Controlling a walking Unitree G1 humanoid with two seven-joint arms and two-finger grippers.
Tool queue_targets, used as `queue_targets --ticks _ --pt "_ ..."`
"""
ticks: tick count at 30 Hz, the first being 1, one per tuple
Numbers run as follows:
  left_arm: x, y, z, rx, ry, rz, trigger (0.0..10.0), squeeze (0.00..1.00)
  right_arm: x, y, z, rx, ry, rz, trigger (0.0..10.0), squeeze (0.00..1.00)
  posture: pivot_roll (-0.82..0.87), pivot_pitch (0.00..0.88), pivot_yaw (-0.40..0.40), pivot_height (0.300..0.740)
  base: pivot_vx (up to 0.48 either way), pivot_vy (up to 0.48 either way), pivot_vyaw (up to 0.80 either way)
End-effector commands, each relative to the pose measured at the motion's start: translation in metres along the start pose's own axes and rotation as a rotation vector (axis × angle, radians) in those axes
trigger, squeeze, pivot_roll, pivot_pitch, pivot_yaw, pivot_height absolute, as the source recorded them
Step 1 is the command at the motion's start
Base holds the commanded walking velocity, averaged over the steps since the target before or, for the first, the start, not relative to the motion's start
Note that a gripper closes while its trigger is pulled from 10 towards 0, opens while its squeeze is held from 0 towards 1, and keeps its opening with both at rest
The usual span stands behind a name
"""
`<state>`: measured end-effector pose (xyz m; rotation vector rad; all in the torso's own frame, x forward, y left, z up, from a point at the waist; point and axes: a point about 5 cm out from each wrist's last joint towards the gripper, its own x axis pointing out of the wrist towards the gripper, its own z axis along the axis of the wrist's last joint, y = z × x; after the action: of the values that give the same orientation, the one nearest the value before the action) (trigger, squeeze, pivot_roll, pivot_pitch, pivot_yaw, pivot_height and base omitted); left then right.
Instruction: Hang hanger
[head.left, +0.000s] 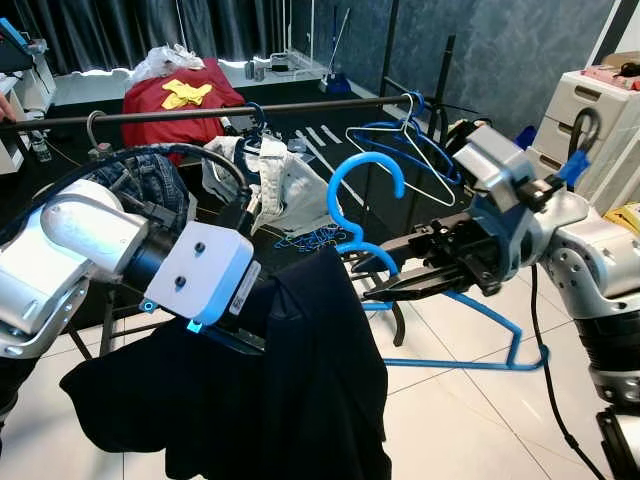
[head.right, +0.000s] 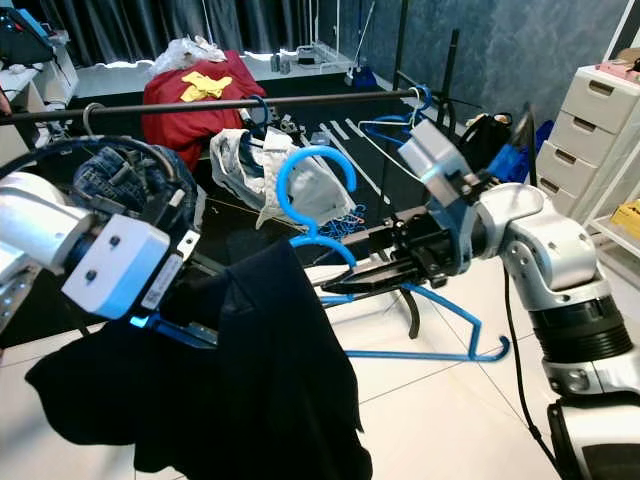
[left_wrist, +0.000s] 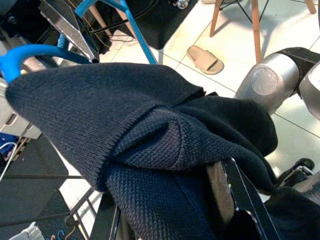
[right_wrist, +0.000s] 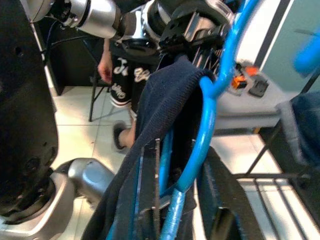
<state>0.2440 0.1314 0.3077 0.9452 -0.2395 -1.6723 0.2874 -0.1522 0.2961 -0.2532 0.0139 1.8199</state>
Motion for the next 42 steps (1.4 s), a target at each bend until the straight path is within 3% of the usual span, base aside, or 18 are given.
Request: queue_targets --ticks 1,10,11,12,13,19,20,22,23,26,27,29,30,35,37,40,41,42 --pt "0.010 0.004 0.012 0.076 -0.047 -0.030 10.0 0.00 0.007 0.002 -0.006 0.035 0.026 0.039 0.0 0.00 -0.19 0.000 0.003 0.740 0.000 0.000 0.00" --pt "0.014 0.005 0.012 0.094 -0.041 -0.042 10.0 0.00 0.006 0.003 -0.008 0.042 0.037 0.043 0.0 0.00 -0.19 0.000 0.004 0.740 0.000 0.000 0.00" --pt "0.015 0.007 0.013 0.077 -0.051 -0.044 10.0 0.07 0.006 0.002 -0.009 0.041 0.040 0.037 0.0 0.00 -0.19 0.000 0.005 0.740 0.000 0.000 0.00" --pt "0.015 0.007 0.013 0.077 -0.051 -0.044 10.0 0.07 0.006 0.002 -0.009 0.041 0.040 0.037 0.0 0.00 -0.19 0.000 0.005 0.740 0.000 0.000 0.00" --pt "0.014 0.010 0.012 0.044 -0.053 -0.027 10.0 1.00 0.005 0.001 -0.009 0.037 0.040 0.027 0.0 0.00 -0.19 0.000 0.007 0.740 0.000 0.000 0.00" --pt "0.012 0.014 0.010 0.008 -0.071 0.010 10.0 1.00 0.004 0.000 -0.008 0.029 0.038 0.015 0.0 0.00 -0.19 0.000 0.008 0.740 0.000 0.000 0.00" --pt "0.005 0.023 0.008 -0.033 -0.127 0.098 10.0 1.00 0.000 0.000 -0.005 0.015 0.032 -0.002 0.0 0.00 -0.18 0.000 0.009 0.740 0.000 0.000 0.00" --pt "0.005 0.023 0.008 -0.033 -0.127 0.098 10.0 1.00 0.000 0.000 -0.005 0.015 0.032 -0.002 0.0 0.00 -0.18 0.000 0.009 0.740 0.000 0.000 0.00" --pt "-0.012 0.035 0.008 -0.072 -0.241 0.270 10.0 1.00 -0.009 -0.001 0.002 -0.012 0.019 -0.050 0.0 0.00 -0.19 0.000 0.010 0.740 0.000 0.000 0.00" --pt "-0.012 0.035 0.008 -0.072 -0.241 0.270 10.0 1.00 -0.009 -0.001 0.002 -0.012 0.019 -0.050 0.0 0.00 -0.19 0.000 0.010 0.740 0.000 0.000 0.00" --pt "-0.030 0.041 0.011 -0.103 -0.364 0.409 10.0 1.00 -0.018 -0.001 0.009 -0.034 0.008 -0.094 0.0 0.00 -0.20 0.000 0.008 0.740 0.000 0.000 0.00" --pt "-0.030 0.041 0.011 -0.103 -0.364 0.409 10.0 1.00 -0.018 -0.001 0.009 -0.034 0.008 -0.094 0.0 0.00 -0.20 0.000 0.008 0.740 0.000 0.000 0.00" --pt "-0.045 0.040 0.013 -0.124 -0.470 0.501 10.0 1.00 -0.026 0.001 0.015 -0.048 0.003 -0.130 0.0 0.00 -0.20 0.000 0.006 0.740 0.000 0.000 0.00" --pt "-0.057 0.034 0.009 -0.148 -0.494 0.561 10.0 1.00 -0.034 0.004 0.017 -0.056 0.006 -0.168 0.0 0.00 -0.20 0.000 0.006 0.740 0.000 0.000 0.00" --pt "-0.077 0.020 -0.008 -0.209 -0.417 0.645 10.0 1.00 -0.046 0.009 0.021 -0.071 0.009 -0.227 0.0 0.00 -0.20 0.000 0.011 0.740 0.000 0.000 0.00" --pt "-0.082 0.013 -0.019 -0.254 -0.371 0.687 10.0 1.00 -0.051 0.011 0.025 -0.086 0.008 -0.252 0.0 0.00 -0.20 0.000 0.011 0.740 0.000 0.000 0.00" --pt "-0.083 0.005 -0.030 -0.304 -0.358 0.715 10.0 0.82 -0.055 0.013 0.030 -0.103 0.008 -0.269 0.0 0.00 -0.20 0.000 0.009 0.740 0.000 0.000 0.00" --pt "-0.083 0.005 -0.030 -0.304 -0.358 0.715 10.0 0.82 -0.055 0.013 0.030 -0.103 0.008 -0.269 0.0 0.00 -0.20 0.000 0.009 0.740 0.000 0.000 0.00"
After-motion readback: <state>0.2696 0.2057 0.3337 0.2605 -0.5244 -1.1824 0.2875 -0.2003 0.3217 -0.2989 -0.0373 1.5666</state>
